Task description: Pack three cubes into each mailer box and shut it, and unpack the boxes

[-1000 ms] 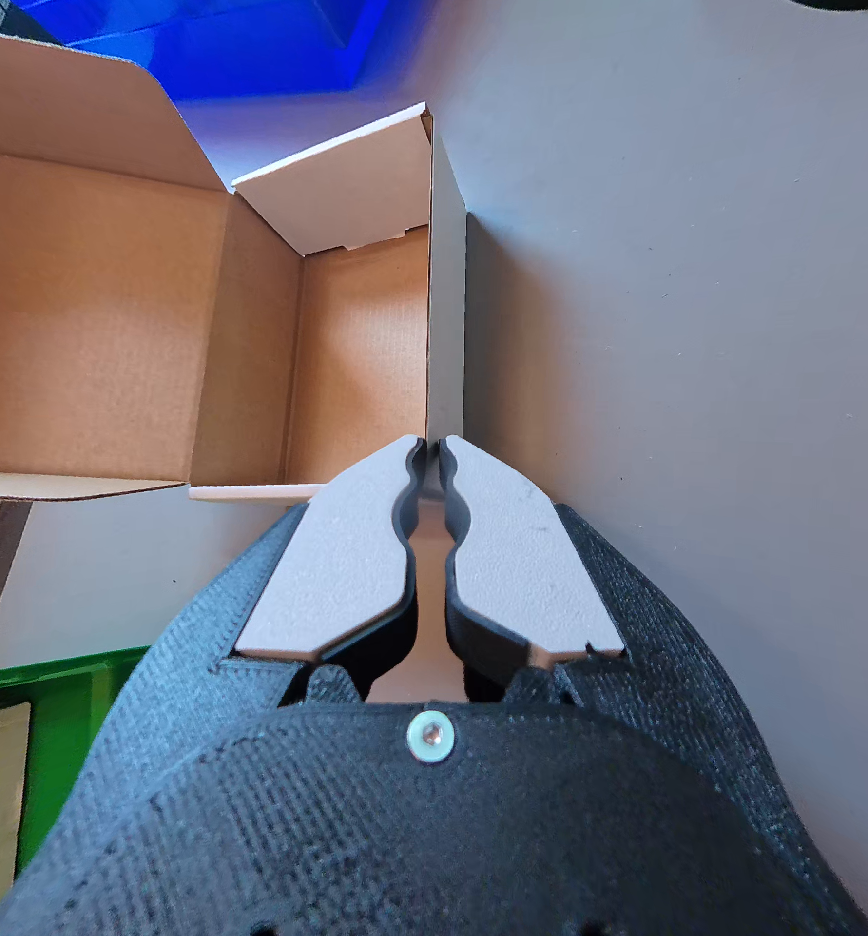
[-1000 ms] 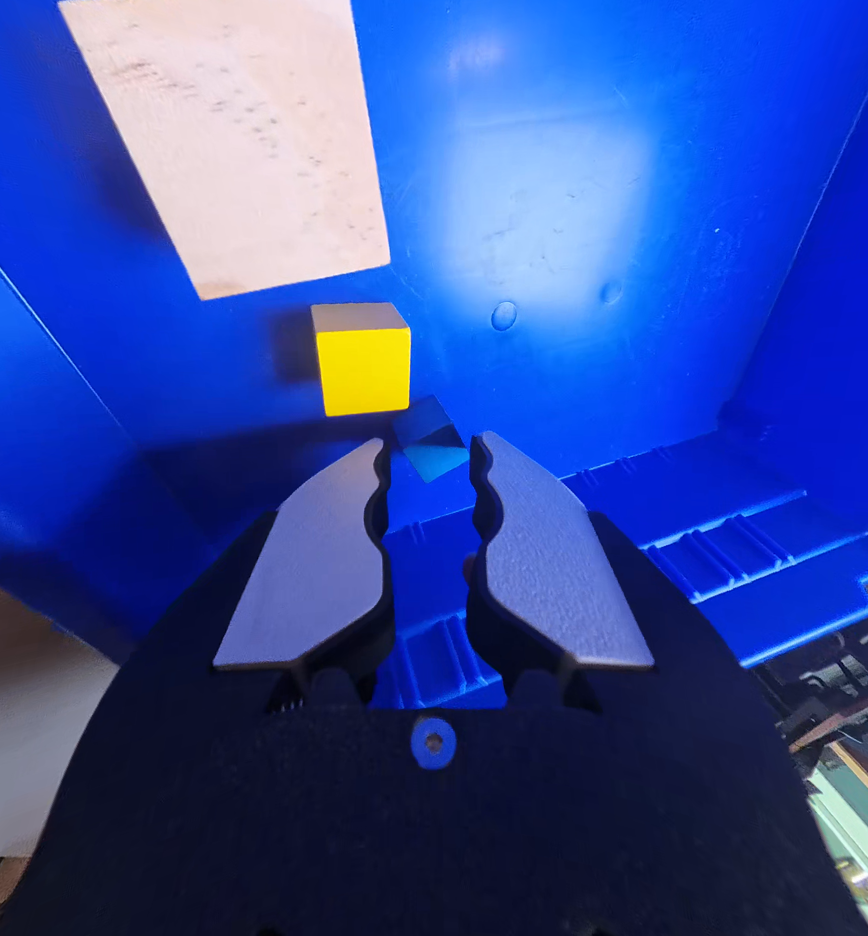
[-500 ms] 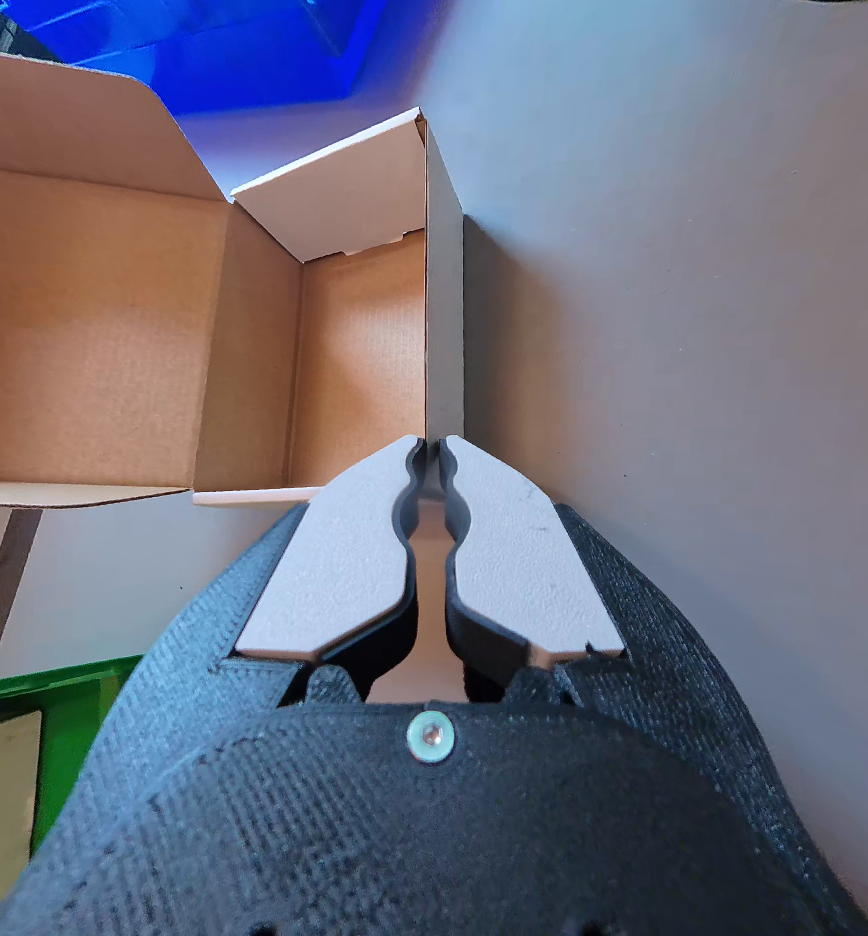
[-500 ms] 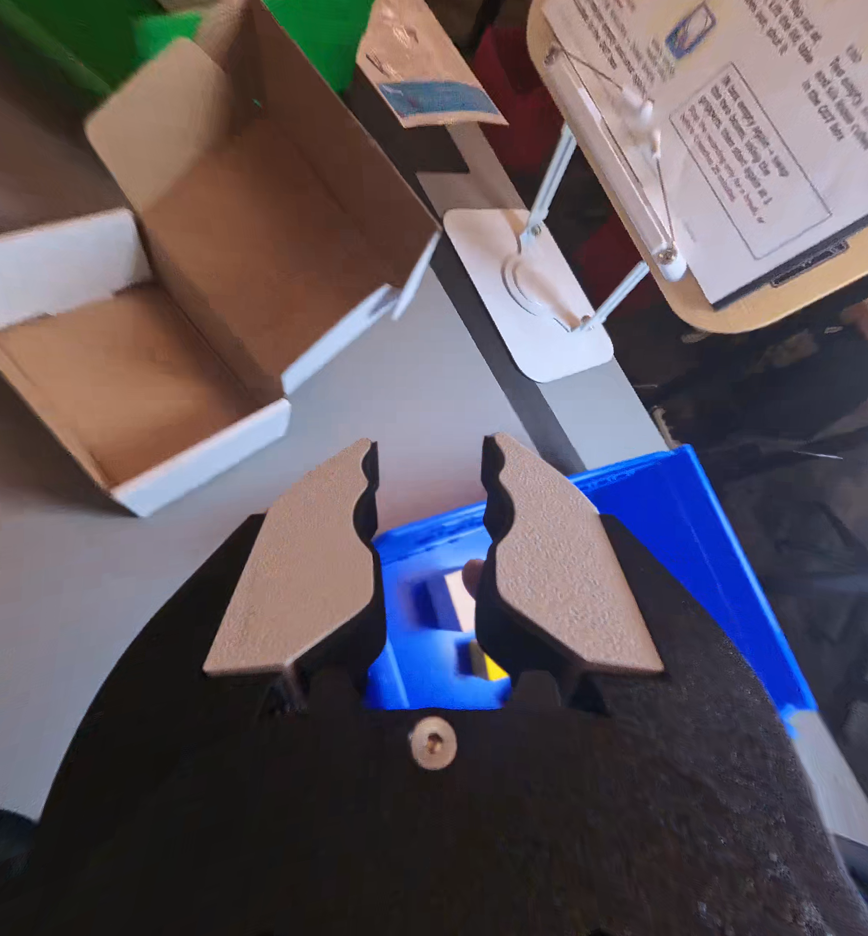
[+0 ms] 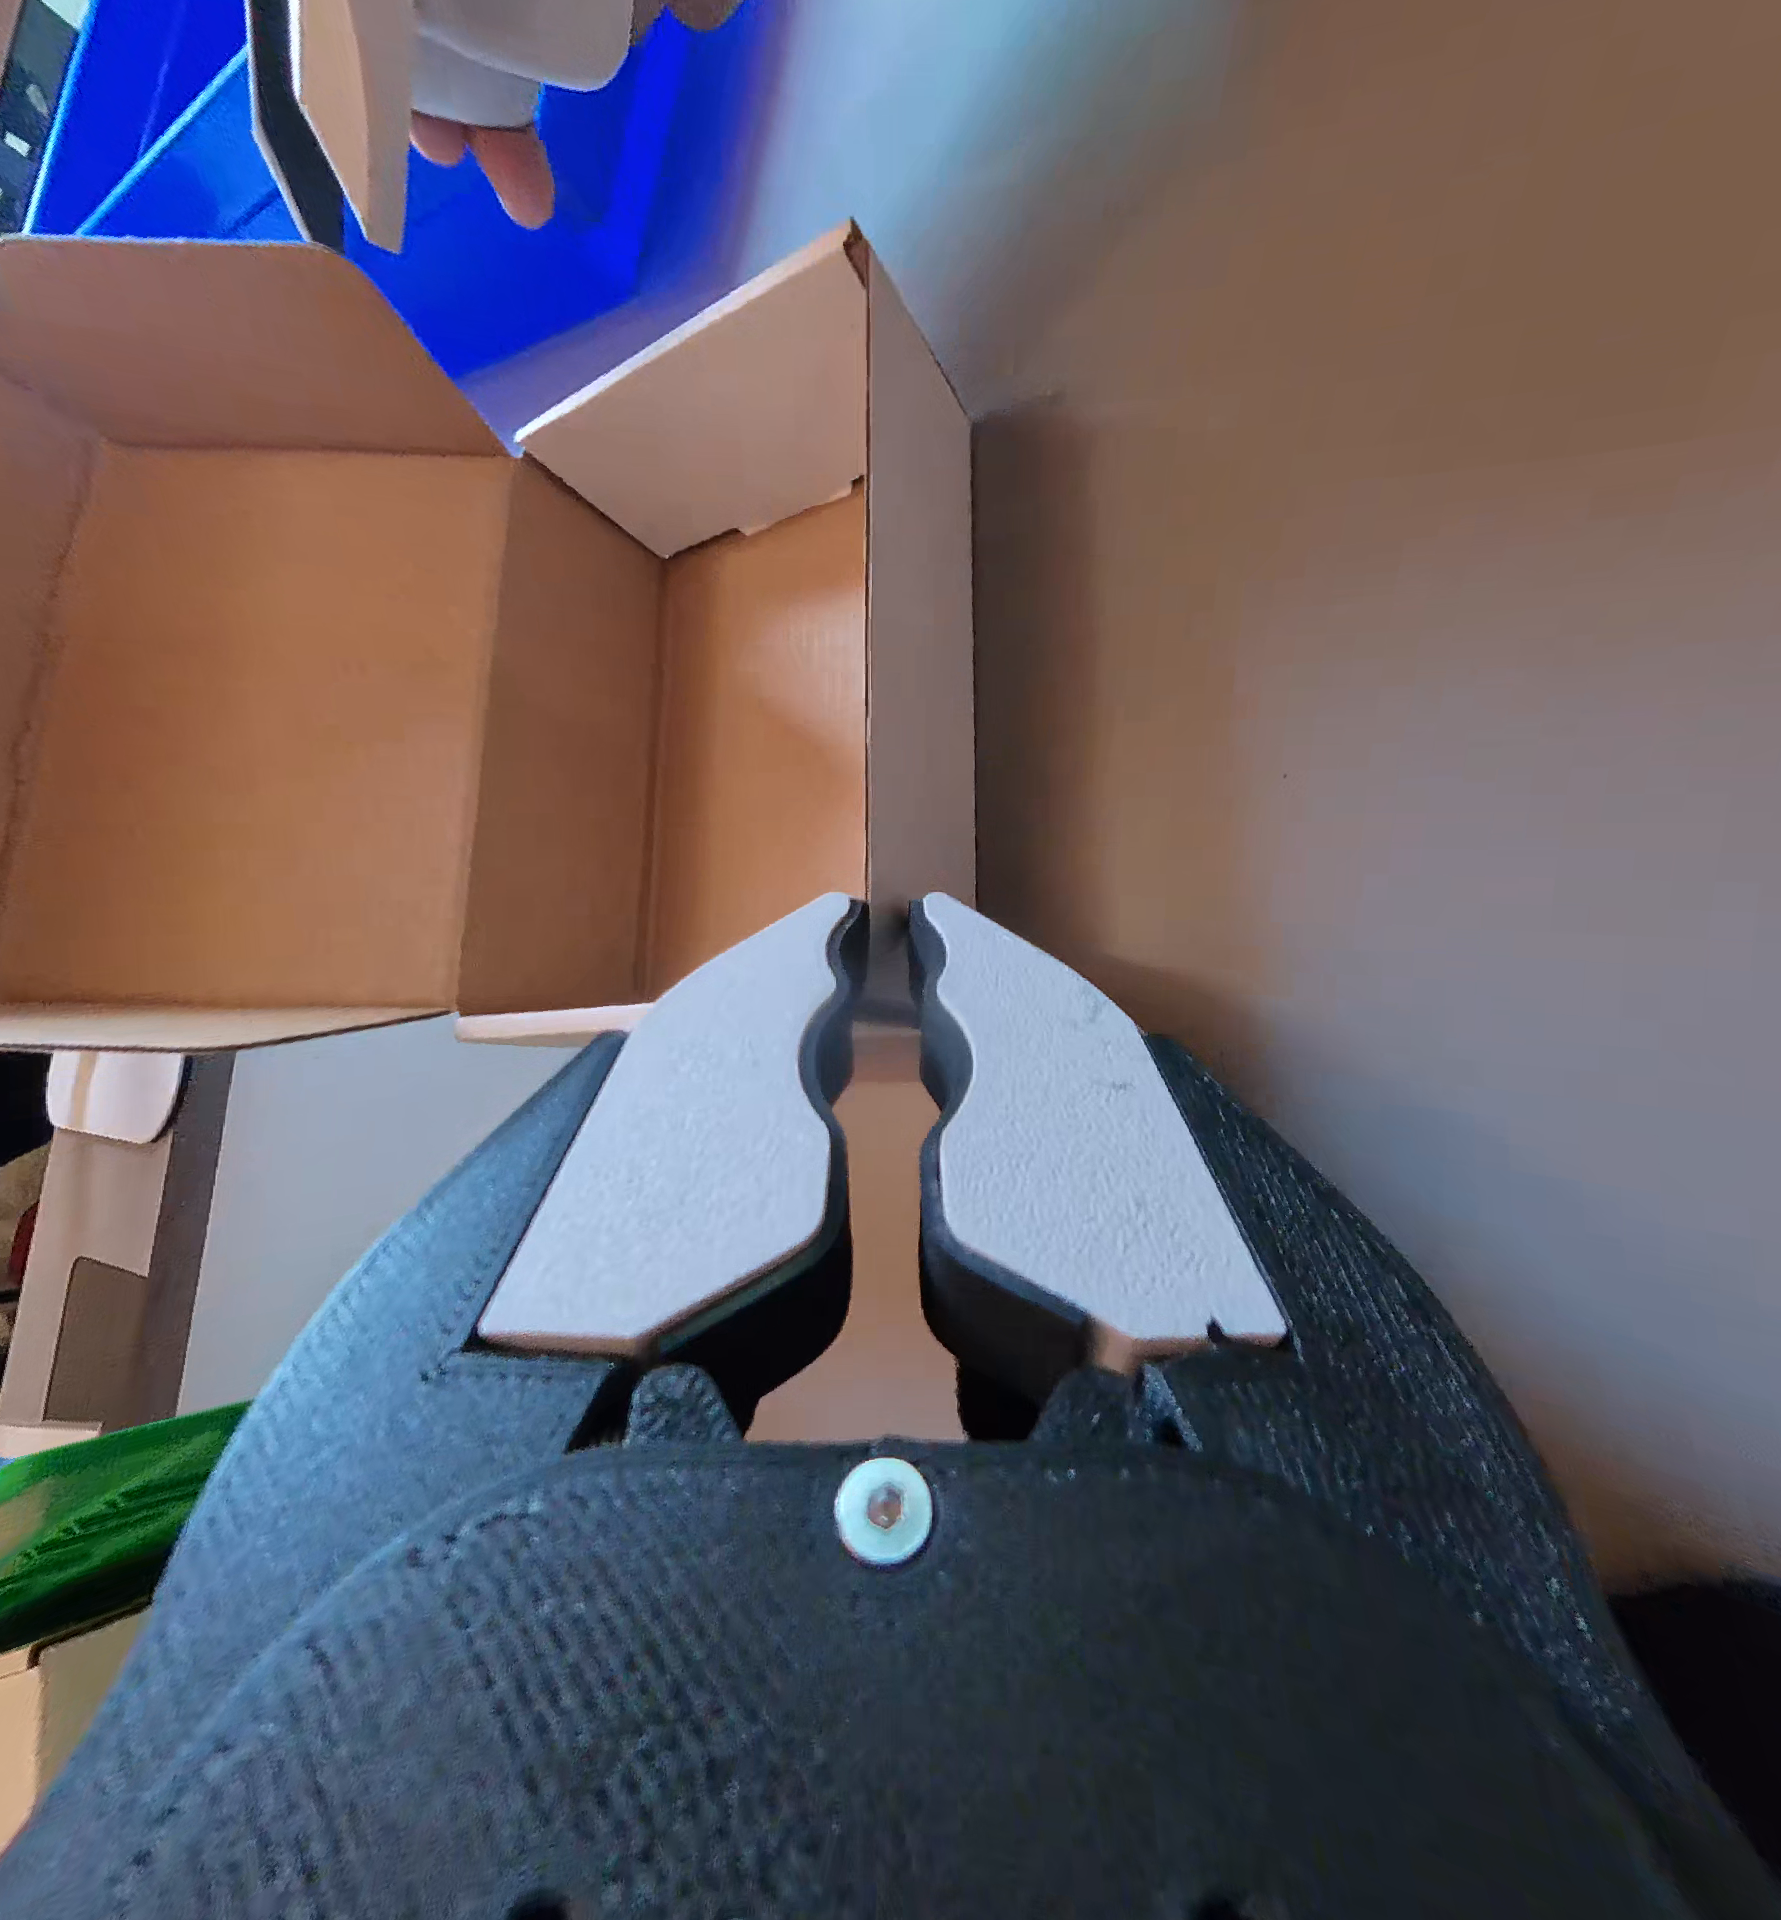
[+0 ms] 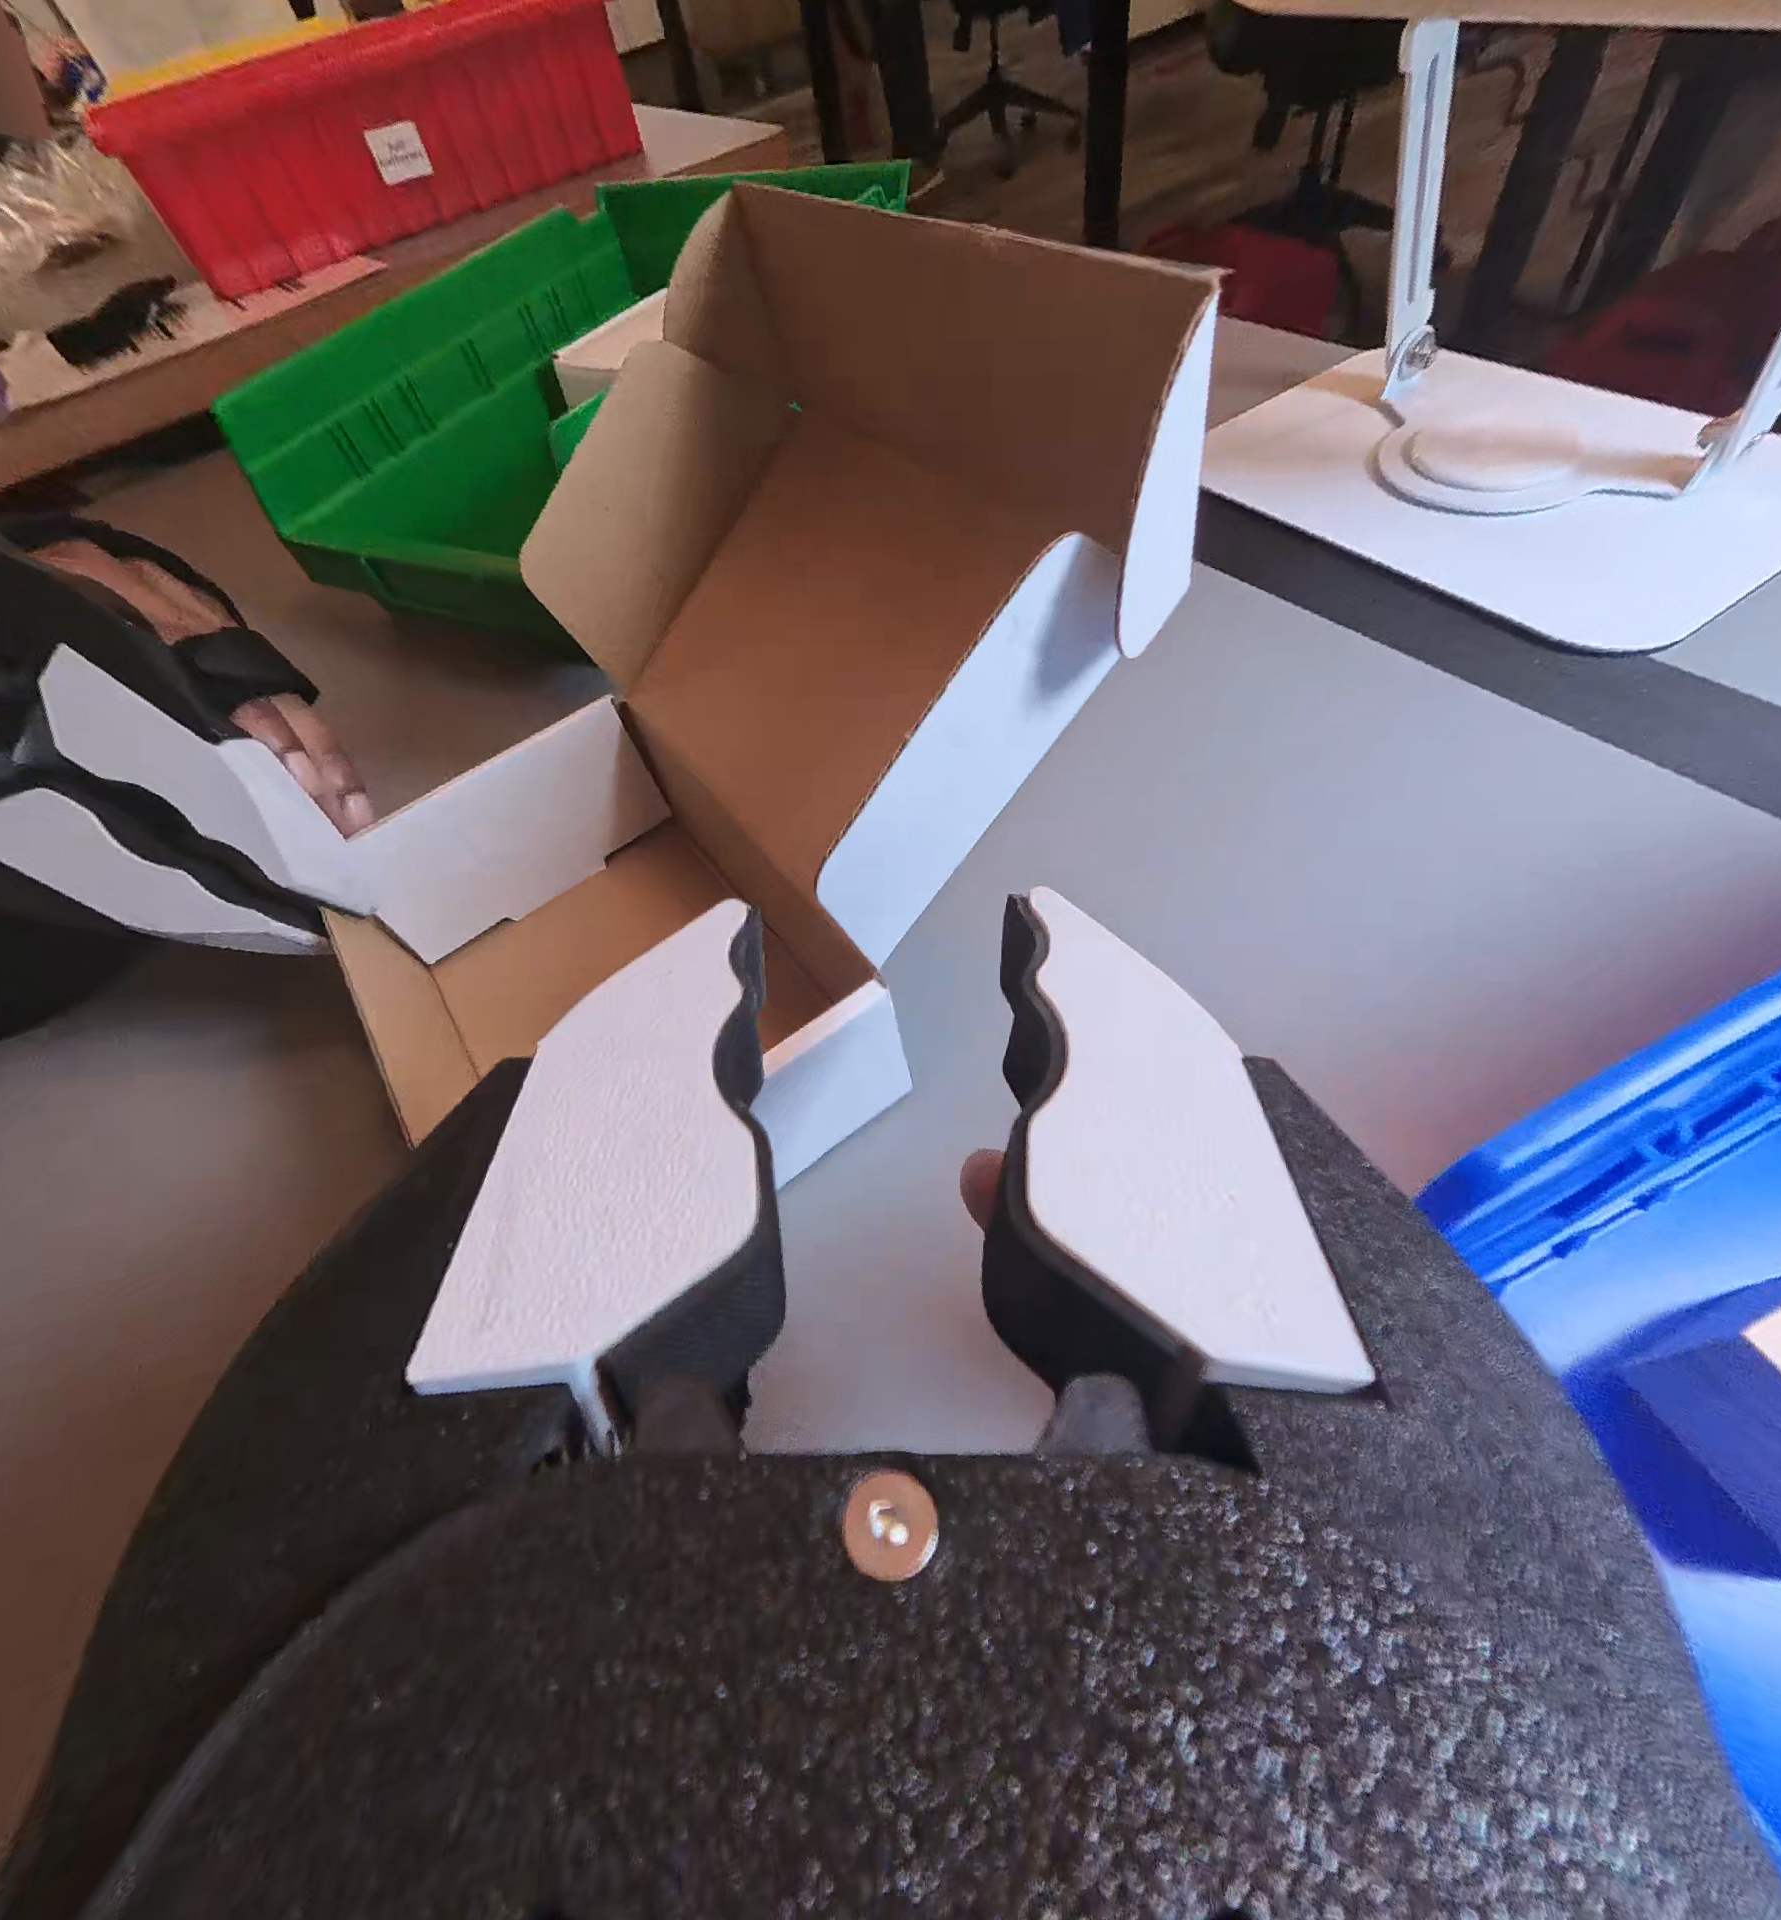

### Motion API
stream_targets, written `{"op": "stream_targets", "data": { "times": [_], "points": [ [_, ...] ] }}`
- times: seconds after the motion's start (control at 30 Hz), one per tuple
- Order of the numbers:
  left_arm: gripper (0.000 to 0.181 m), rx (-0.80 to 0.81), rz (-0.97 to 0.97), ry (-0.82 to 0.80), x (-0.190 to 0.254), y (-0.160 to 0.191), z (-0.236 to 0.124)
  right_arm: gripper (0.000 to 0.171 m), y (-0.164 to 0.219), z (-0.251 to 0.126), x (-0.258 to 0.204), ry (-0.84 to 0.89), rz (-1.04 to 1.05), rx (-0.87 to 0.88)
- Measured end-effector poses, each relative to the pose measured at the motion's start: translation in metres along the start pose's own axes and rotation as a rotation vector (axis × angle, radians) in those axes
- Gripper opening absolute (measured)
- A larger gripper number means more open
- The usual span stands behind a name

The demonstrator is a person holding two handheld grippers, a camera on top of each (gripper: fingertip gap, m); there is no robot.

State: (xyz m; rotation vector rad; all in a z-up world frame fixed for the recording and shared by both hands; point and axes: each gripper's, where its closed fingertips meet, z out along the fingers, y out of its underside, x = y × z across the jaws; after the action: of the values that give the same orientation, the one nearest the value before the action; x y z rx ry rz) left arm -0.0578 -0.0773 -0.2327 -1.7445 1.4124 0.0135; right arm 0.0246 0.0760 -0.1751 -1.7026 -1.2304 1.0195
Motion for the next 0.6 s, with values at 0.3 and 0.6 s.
{"op": "stream_targets", "data": {
  "times": [0.3,0.6],
  "points": [
    [0.007,0.032,-0.006,0.055,0.007,0.003,-0.009,0.056,0.008,0.011,-0.018,-0.125,0.179,0.047],
    [0.008,0.040,0.008,0.076,0.012,0.003,-0.009,0.066,0.008,0.023,-0.030,-0.240,0.331,0.092]
  ]
}}
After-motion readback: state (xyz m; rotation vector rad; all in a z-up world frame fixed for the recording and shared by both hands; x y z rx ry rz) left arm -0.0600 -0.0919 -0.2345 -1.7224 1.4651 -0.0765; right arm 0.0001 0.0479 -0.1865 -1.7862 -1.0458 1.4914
